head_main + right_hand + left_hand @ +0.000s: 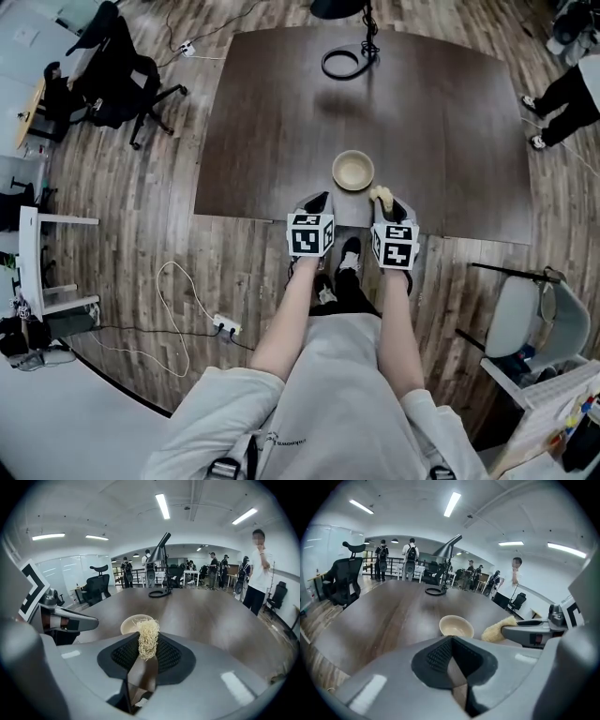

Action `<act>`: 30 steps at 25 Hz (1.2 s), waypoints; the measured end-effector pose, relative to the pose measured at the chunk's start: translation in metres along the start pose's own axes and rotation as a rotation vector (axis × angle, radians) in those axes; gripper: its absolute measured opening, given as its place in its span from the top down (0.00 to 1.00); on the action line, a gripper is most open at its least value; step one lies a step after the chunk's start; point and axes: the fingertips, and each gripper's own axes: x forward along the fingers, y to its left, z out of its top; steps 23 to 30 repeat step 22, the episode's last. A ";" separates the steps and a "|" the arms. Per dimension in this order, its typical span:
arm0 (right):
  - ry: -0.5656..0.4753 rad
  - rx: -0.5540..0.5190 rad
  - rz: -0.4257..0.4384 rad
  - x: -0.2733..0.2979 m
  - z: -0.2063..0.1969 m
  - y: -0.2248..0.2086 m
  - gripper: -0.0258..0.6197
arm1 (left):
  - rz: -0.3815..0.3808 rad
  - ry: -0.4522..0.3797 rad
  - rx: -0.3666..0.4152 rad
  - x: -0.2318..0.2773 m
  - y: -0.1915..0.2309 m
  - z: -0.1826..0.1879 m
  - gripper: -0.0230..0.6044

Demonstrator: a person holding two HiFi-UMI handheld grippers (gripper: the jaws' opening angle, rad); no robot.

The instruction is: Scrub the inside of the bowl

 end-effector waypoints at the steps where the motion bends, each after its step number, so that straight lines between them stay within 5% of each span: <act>1: 0.012 0.007 0.000 -0.004 -0.005 0.006 0.78 | 0.000 0.003 -0.009 -0.005 -0.003 -0.005 0.96; 16: 0.085 -0.027 -0.006 -0.042 -0.042 0.061 0.78 | -0.063 0.008 -0.019 -0.051 -0.018 -0.039 0.96; 30: 0.073 -0.014 -0.018 -0.051 -0.042 0.063 0.78 | -0.078 0.020 0.015 -0.060 -0.020 -0.045 0.96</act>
